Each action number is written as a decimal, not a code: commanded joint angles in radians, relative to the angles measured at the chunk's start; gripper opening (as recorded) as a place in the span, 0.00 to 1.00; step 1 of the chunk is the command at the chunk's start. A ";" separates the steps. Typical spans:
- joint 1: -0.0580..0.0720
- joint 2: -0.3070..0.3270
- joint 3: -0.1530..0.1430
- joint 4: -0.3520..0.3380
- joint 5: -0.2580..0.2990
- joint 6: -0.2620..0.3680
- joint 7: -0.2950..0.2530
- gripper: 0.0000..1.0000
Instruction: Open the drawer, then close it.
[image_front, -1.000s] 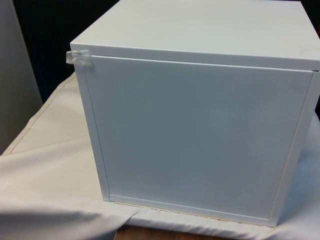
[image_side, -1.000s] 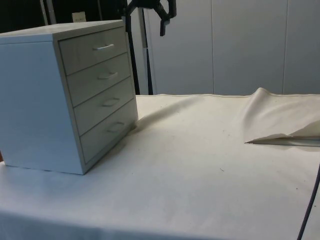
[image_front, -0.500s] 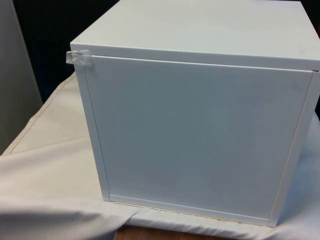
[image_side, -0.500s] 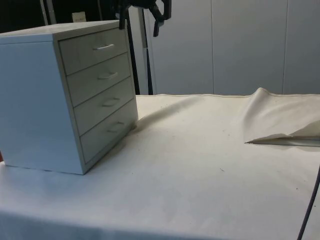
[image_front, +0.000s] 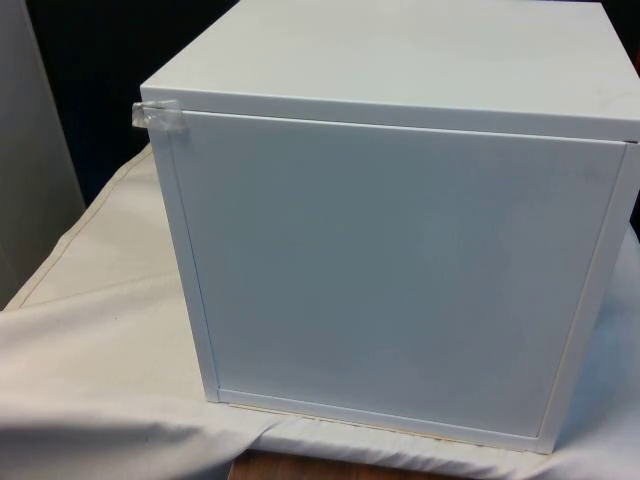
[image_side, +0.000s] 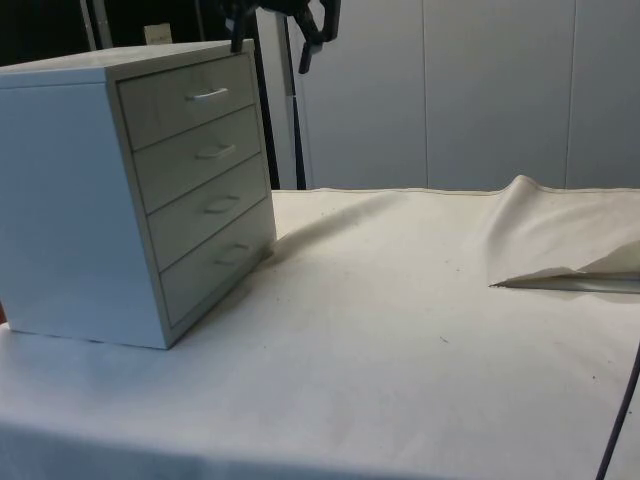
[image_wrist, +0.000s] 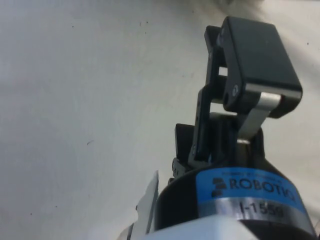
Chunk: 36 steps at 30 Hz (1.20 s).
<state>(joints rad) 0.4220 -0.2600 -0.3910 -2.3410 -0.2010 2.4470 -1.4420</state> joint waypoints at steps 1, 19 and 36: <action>-0.007 -0.009 0.005 -0.011 -0.021 0.026 0.013 1.00; -0.004 0.012 -0.007 -0.045 -0.032 0.147 0.047 1.00; -0.023 0.092 -0.013 -0.060 -0.077 0.298 0.162 1.00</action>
<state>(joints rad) 0.4160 -0.1790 -0.4080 -2.4060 -0.2420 2.7190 -1.3080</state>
